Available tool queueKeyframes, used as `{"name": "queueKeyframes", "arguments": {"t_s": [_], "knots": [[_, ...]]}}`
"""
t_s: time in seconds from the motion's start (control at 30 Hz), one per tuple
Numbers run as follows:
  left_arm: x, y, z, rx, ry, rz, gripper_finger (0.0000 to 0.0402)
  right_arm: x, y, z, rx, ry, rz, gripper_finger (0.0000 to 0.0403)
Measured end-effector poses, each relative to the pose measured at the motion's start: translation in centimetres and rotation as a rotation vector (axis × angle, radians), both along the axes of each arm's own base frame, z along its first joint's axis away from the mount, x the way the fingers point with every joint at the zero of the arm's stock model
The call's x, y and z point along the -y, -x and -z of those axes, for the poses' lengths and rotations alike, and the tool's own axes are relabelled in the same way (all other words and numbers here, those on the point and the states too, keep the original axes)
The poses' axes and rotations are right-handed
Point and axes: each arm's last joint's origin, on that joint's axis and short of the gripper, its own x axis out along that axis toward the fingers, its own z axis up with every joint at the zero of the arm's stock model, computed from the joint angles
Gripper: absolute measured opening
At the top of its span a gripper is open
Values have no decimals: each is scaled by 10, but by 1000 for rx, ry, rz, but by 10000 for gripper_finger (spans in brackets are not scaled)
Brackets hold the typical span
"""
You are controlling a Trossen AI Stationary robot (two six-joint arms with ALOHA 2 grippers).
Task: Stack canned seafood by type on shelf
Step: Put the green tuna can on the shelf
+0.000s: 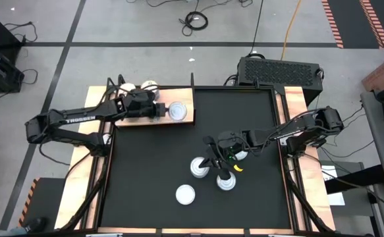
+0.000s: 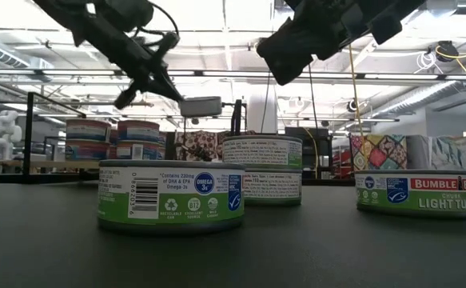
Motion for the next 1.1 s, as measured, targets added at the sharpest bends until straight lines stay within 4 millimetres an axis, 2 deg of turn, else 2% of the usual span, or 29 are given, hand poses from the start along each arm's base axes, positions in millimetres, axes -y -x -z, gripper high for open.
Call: {"name": "queueKeyframes", "arguments": {"t_s": [0.33, 0.83, 1.1], "knots": [[-47, -10, 14, 18, -15, -46, 0, 0, 0, 0, 2, 3, -2, 0], [-98, -18, 0, -53, -64, -10, 0, 3, 0, 0, 4, 17, -5, 0], [-120, -21, 9, -107, -27, 14, 0, 12, -1, 2, -12, 19, 21, 0]]}}
